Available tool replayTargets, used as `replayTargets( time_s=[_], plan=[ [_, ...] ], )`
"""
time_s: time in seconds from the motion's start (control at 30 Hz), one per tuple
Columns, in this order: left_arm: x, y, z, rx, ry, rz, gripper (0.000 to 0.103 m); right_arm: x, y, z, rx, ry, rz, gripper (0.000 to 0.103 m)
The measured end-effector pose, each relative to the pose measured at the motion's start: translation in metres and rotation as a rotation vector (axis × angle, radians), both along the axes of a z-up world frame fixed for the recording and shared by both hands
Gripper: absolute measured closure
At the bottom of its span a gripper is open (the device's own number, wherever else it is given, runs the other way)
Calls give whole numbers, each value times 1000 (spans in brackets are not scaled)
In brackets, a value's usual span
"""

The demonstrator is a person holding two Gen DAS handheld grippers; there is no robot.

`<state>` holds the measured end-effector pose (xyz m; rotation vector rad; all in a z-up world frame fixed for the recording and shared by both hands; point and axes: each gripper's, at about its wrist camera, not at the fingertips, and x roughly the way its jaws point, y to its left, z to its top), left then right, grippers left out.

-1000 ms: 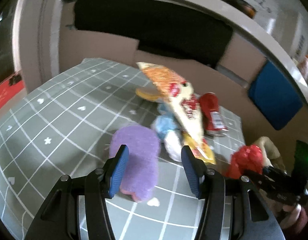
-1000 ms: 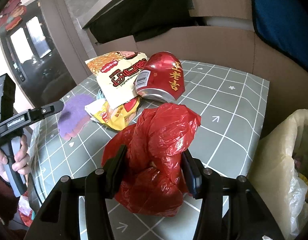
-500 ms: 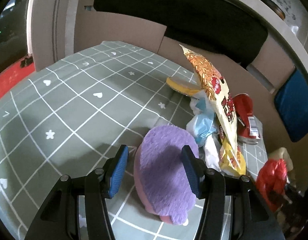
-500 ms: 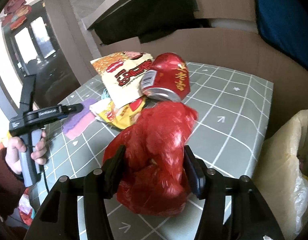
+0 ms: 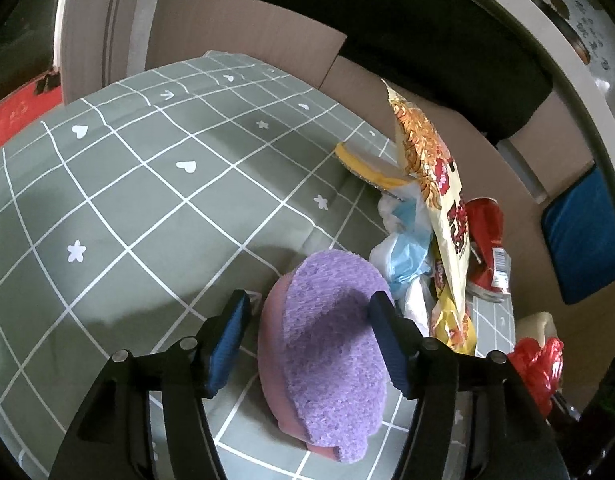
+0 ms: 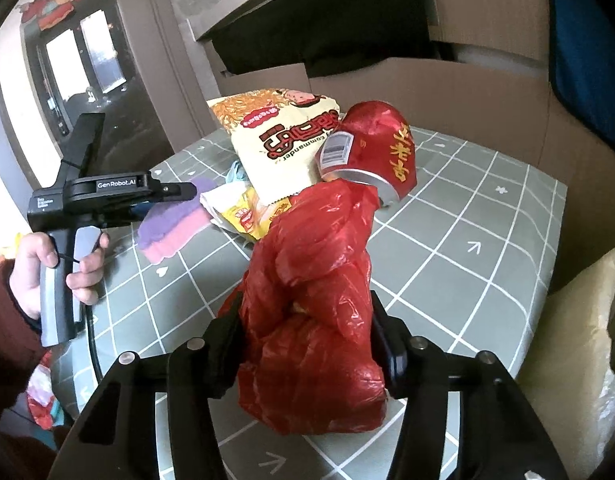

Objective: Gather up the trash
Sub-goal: 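Grasp the purple-pink sponge with the left gripper while the right gripper grasps the red plastic bag, then lift the sponge with the left gripper while the right gripper carries the red bag over the bin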

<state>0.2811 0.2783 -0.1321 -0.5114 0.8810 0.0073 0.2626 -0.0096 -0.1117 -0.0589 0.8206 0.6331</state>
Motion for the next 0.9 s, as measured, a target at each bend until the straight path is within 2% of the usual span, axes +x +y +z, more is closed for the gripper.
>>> replayTargets(
  time_s=[0.23,0.3,0.37,0.43,0.47,0.5,0.53,0.57,0.63,0.77,0.9],
  plan=[
    [6,-11,2,15,37,-14,29,-3,-8,8,-23,-36,-35,52],
    [8,-17,3,28,50,-27,29,-4,-13,11,-22,-44,-48,52],
    [8,-19,3,18,56,-22,32,-6,-18,16,-16,-56,-55,52],
    [7,-21,4,-32,49,-35,54,-8,-22,19,-18,-69,-65,52],
    [7,-23,6,-49,46,-47,58,-9,-25,21,-17,-75,-68,52],
    [6,-27,8,-37,43,-51,60,-9,-26,23,-17,-78,-69,52],
    [4,-32,11,-16,37,-56,69,-9,-28,25,-16,-83,-72,52],
    [3,-38,14,15,29,-71,72,-10,-29,28,-16,-90,-76,52],
    [0,-47,18,59,12,-81,72,-13,-32,31,-14,-103,-83,52],
    [-10,-55,31,70,-41,-84,72,-16,-38,38,-11,-117,-96,52],
    [-27,-69,56,133,-126,-105,72,-19,-43,44,-4,-131,-108,52]
  ],
)
